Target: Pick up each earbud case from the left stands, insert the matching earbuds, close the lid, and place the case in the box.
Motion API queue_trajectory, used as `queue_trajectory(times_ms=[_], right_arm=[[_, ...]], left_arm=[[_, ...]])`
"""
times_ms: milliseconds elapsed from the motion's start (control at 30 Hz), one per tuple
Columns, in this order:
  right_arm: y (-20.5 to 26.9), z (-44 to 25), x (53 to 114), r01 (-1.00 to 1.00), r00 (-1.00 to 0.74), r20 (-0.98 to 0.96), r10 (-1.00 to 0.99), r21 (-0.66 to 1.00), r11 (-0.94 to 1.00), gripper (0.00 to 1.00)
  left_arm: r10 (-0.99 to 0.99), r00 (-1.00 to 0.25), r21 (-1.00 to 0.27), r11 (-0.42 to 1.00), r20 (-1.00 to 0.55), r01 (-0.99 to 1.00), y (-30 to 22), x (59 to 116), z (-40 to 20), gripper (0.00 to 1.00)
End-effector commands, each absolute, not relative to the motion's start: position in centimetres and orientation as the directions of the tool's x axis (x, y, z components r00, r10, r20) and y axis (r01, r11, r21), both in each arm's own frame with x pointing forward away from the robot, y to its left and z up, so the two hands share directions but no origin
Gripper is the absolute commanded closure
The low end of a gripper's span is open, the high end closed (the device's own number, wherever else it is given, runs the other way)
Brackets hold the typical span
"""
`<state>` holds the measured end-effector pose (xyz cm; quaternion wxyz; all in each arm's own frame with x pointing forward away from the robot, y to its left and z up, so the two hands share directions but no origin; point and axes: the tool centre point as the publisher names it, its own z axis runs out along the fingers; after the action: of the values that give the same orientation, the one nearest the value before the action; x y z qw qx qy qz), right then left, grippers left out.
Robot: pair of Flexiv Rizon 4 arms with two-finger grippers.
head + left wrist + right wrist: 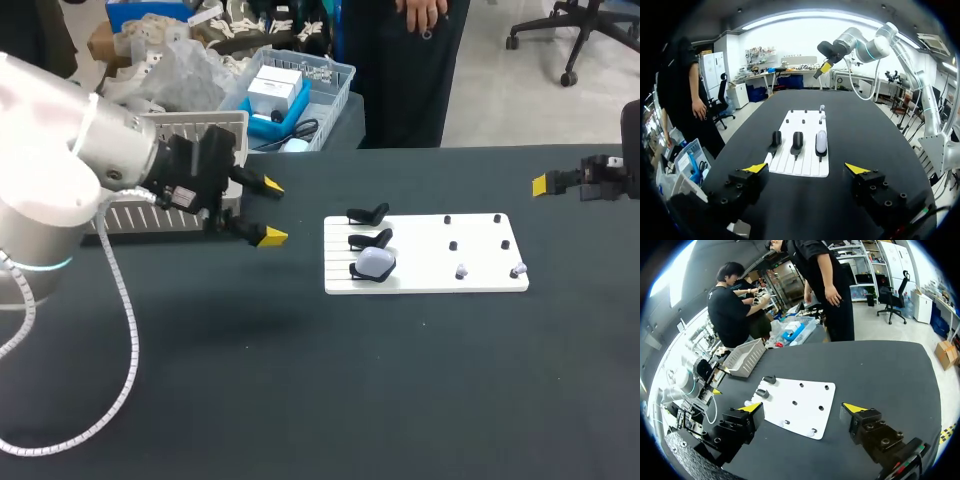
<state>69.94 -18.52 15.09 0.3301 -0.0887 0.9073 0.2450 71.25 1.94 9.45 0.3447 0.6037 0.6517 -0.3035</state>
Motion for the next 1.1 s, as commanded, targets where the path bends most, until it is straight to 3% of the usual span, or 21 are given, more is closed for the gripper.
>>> queue_trajectory(times_ms=[33,133,367,433,467,667,1100], right_arm=[[-18.6,15.0,70.0,-0.324,-0.766,-0.642,0.000,0.386,0.863,0.00],[-18.6,15.0,70.0,-0.324,-0.766,-0.642,0.000,0.386,0.863,0.00],[-18.6,15.0,70.0,-0.324,-0.766,-0.642,0.000,0.386,0.863,0.00],[-18.6,15.0,70.0,-0.324,-0.766,-0.642,0.000,0.386,0.863,0.00],[-18.6,15.0,70.0,-0.324,-0.766,-0.642,0.000,0.386,0.863,0.00],[-18.6,15.0,70.0,-0.324,-0.766,-0.642,0.000,0.386,0.863,0.00],[-18.6,15.0,70.0,-0.324,-0.766,-0.642,0.000,0.386,0.863,0.00]], left_arm=[[0.551,-0.025,0.043,0.110,-0.834,0.993,0.7,70.7,8.4,0.00],[0.545,-0.027,0.051,0.127,-0.838,0.991,-0.2,70.7,7.7,0.00],[0.550,-0.052,0.026,0.133,-0.833,0.991,-2.6,70.7,6.7,0.15],[0.544,-0.058,0.023,0.141,-0.837,0.990,-3.2,70.7,6.5,0.38],[0.544,-0.058,0.023,0.141,-0.837,0.990,-3.4,70.7,6.3,0.41],[0.540,-0.064,0.018,0.145,-0.839,0.989,-4.2,70.5,5.5,0.33],[0.534,-0.088,-0.009,0.149,-0.841,0.989,-4.5,69.4,4.4,0.40]])
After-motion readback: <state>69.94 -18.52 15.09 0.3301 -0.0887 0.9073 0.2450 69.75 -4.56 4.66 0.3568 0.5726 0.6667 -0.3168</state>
